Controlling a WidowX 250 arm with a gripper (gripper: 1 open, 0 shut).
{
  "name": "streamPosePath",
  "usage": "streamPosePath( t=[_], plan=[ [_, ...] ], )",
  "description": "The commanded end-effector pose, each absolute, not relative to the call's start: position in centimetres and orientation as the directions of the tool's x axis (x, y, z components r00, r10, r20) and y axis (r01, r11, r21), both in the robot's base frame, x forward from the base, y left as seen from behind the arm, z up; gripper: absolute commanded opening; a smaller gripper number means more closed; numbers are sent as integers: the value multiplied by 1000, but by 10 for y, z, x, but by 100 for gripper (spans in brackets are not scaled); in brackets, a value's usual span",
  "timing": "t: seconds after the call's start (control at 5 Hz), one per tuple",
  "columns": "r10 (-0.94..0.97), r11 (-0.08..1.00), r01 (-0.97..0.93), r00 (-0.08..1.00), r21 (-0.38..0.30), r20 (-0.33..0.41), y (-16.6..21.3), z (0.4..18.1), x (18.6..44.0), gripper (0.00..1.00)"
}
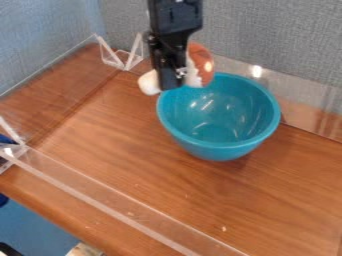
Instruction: Put the mushroom in the blue bowl
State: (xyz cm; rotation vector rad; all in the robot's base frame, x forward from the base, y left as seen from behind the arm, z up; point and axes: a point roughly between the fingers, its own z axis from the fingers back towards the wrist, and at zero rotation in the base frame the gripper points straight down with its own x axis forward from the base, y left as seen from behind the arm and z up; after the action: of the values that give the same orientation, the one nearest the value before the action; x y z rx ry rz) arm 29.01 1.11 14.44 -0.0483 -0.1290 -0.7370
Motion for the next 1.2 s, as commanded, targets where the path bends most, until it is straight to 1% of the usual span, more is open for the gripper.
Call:
streamPosePath(
  t=[0.0,0.2,0.4,0.8,1.0],
  plan=[
    [-652,755,655,741,43,164,15,156,302,0],
    [-697,713,699,700,49,156,-3,157,317,0],
    [-727,682,730,670,44,148,-13,155,329,0],
    [-678,733,679,723,46,135,-7,135,341,0],
    [-658,752,657,742,52,130,-3,130,340,0]
  ],
)
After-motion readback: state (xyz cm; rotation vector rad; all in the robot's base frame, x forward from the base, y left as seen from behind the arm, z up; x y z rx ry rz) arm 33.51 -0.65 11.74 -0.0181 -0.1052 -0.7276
